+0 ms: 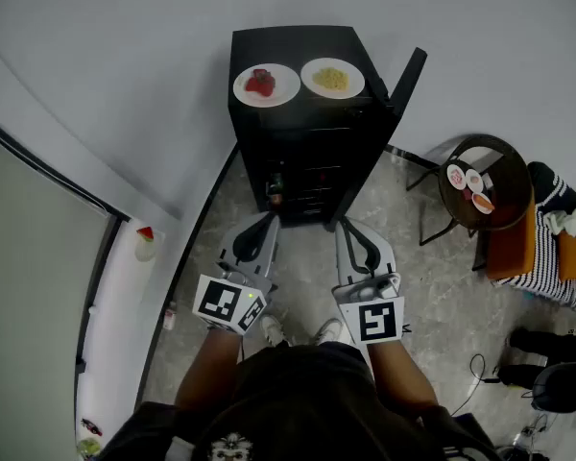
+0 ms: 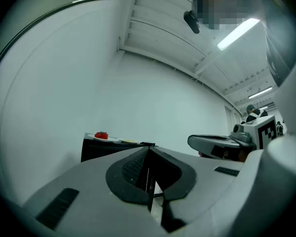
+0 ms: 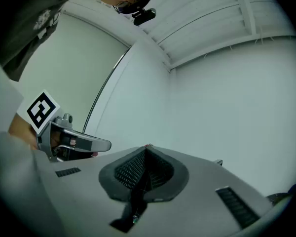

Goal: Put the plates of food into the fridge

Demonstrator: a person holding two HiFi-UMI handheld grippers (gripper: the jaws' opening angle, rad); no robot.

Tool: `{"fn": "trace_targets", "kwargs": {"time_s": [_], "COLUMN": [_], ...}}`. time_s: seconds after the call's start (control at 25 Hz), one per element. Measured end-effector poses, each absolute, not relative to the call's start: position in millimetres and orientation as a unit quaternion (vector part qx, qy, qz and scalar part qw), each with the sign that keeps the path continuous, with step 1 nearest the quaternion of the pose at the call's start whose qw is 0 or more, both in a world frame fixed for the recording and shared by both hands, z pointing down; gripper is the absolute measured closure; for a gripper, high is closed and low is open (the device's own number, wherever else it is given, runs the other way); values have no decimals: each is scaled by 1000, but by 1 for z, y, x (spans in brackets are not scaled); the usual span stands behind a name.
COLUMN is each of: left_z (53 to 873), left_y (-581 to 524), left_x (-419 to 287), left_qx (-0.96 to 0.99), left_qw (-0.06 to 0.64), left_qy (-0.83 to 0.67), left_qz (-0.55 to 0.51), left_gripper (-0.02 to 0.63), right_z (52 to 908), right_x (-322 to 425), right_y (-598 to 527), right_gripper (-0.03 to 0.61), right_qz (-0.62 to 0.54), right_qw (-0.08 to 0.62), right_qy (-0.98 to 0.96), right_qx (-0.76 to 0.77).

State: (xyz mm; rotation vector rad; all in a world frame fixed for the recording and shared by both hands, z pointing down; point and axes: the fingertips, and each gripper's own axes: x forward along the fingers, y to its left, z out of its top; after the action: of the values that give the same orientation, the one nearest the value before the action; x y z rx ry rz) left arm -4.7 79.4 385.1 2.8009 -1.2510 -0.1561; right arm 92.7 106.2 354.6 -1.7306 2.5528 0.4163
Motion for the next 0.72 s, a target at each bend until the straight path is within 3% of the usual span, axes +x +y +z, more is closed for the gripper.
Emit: {"fn": "trace_targets", "kwargs": {"time_s": [0.72], "left_z": [399], "left_y": [77], "left_x": [-9], "left_qx": [898], "left_qw": [38], "left_qy": [-436], "left_qz": [-34], "left_gripper": [604], "right_z": [358], "right_x": [92], "right_y": [109], "right_gripper": [557], "right_qz": [121], "right_qw": [24], "right_qy": [823], "right_qx": [-554]}}
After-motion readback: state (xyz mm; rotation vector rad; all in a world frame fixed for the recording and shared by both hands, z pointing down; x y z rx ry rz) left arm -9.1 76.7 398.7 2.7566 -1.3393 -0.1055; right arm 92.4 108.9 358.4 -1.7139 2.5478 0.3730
